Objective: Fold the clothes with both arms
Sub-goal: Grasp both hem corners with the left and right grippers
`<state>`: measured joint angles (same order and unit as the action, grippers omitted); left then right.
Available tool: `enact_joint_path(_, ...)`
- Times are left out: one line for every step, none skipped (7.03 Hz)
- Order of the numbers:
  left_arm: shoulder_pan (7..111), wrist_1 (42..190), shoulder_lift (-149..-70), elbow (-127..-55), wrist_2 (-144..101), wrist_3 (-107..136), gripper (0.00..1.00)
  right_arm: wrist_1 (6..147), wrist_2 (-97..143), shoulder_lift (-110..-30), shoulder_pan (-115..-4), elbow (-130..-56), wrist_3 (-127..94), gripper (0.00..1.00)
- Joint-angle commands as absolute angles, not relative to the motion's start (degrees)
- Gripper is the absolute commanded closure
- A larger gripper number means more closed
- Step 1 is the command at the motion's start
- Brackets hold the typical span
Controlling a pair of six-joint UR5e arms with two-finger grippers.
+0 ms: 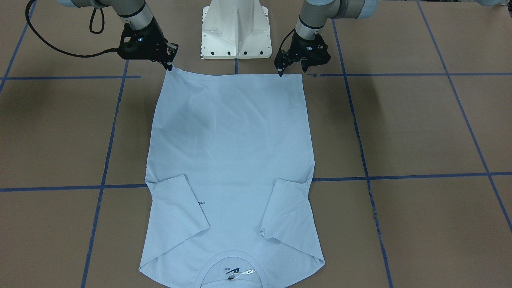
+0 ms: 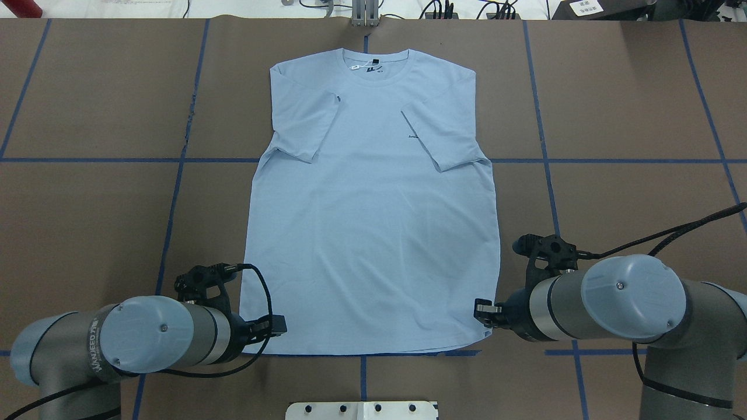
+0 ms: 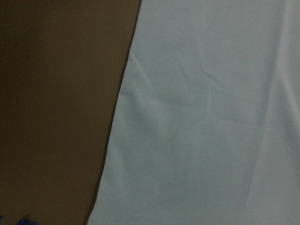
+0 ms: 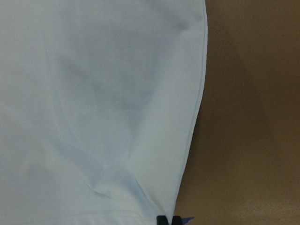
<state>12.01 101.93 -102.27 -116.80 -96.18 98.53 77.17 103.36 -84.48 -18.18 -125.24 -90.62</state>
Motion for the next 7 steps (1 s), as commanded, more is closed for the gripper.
enact_joint_path(11.1,97.9,-102.2,-116.2,-95.5,99.3,0.02,77.1,103.4,-84.3,-18.3,-125.2,-90.6,1.00)
enact_joint_path(10.9,97.2,-102.3,-116.1,-95.1,99.1,0.02,77.1,103.4,-84.3,-18.5,-125.2,-90.5,1.00)
enact_joint_path(10.9,97.1,-102.4,-115.9,-94.7,99.1,0.03,77.1,103.4,-84.2,-18.6,-125.1,-90.5,1.00)
enact_joint_path(10.9,97.1,-102.3,-115.2,-94.3,99.1,0.04,77.1,103.5,-84.3,-18.8,-125.1,-90.5,1.00)
enact_joint_path(10.9,97.1,-102.4,-115.1,-94.3,99.1,0.06,77.1,103.6,-84.2,-19.0,-125.1,-90.5,1.00)
enact_joint_path(10.8,97.1,-102.4,-115.1,-94.3,99.1,0.07,77.1,103.6,-84.2,-19.0,-125.1,-90.5,1.00)
enact_joint_path(10.8,97.1,-102.4,-115.1,-94.3,99.1,0.11,77.1,103.7,-84.3,-19.2,-125.1,-90.5,1.00)
